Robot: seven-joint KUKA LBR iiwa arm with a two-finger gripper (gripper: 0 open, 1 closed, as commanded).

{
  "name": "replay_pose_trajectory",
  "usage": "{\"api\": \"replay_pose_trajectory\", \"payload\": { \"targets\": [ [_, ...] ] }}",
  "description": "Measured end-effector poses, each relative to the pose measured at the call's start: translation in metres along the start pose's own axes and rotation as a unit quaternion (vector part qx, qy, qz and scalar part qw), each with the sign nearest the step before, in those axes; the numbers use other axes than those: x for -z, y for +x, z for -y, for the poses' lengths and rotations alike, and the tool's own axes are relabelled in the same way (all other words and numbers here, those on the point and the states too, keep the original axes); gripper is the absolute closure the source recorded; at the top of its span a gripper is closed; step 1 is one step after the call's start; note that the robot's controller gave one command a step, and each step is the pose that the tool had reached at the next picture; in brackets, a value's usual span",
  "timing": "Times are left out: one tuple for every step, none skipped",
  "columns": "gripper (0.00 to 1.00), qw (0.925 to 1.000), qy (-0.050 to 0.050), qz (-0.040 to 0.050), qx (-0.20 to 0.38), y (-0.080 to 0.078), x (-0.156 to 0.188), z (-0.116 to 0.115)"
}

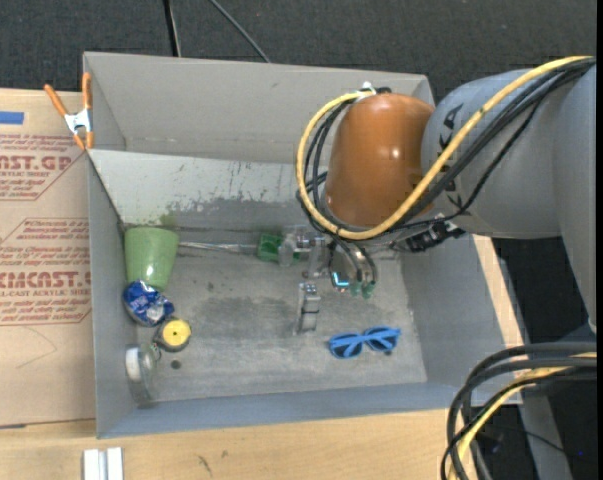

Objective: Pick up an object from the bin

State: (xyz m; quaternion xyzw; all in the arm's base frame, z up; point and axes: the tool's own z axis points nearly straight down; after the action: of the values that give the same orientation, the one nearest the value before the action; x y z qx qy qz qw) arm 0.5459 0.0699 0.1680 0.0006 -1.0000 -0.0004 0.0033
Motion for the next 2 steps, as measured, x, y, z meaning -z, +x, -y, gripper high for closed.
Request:
{"api": "replay_pose_trajectory", "payload": {
  "targets": [
    [0.0,0.999,-0.001,-0.0005,0.045,0.022,-0.087,-0.087],
    [0.0,0.9981,0.004,0.0007,0.062,-0.002,-0.089,-0.149]
  ]
}}
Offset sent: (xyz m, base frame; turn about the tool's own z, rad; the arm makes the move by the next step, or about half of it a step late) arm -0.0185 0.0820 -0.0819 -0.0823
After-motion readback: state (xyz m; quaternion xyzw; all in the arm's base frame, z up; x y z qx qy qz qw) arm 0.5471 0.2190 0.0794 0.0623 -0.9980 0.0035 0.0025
